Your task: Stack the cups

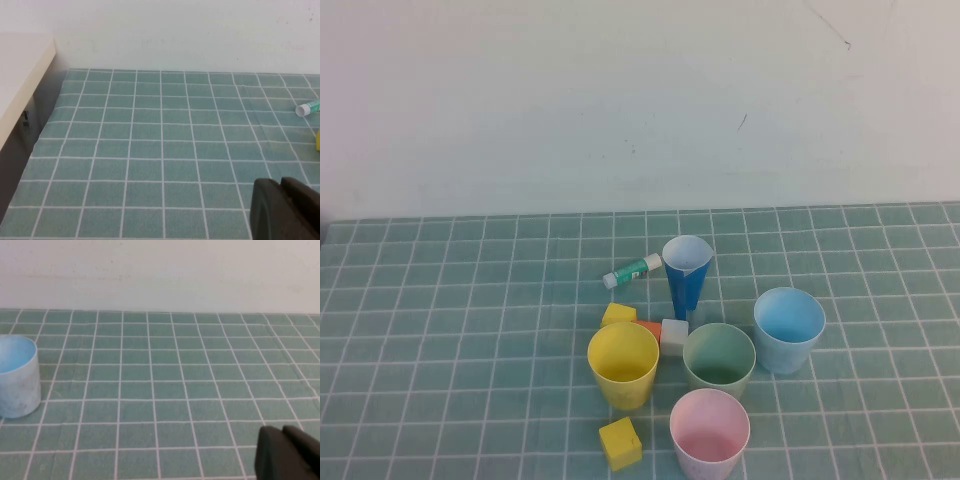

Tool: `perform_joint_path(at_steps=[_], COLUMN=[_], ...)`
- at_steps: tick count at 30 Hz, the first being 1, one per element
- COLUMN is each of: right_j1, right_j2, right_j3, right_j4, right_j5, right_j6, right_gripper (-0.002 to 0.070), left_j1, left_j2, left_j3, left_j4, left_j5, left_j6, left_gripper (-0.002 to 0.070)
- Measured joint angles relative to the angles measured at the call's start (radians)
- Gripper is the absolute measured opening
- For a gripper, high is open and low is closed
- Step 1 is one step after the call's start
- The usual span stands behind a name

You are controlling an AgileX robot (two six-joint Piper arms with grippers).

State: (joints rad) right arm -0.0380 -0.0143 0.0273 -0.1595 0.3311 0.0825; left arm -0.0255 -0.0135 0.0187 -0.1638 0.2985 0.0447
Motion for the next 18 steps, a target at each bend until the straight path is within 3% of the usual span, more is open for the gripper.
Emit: perform_joint_path(at_steps=[11, 15, 18], right_j1=[0.0, 0.0, 0.0], right_j2=[0.0, 0.0, 0.0], right_j3=[0.0, 0.0, 0.0], right_j4=[0.0, 0.0, 0.0], right_j5=[0.0, 0.0, 0.0], right_j6=[0.0, 0.0, 0.0], right_gripper=[-0.0003, -0.0003, -0.0003], left_j1=[0.0, 0.0, 0.0], left_j2=[0.0, 0.0, 0.0], left_j3=[0.0, 0.0, 0.002], left_j4=[-0.02, -0.098, -0.249], left_j5=[0.0, -0.005, -0.028], left_j6=[0.0, 0.0, -0.011], left_gripper=[-0.0003, -0.0003, -0.0003])
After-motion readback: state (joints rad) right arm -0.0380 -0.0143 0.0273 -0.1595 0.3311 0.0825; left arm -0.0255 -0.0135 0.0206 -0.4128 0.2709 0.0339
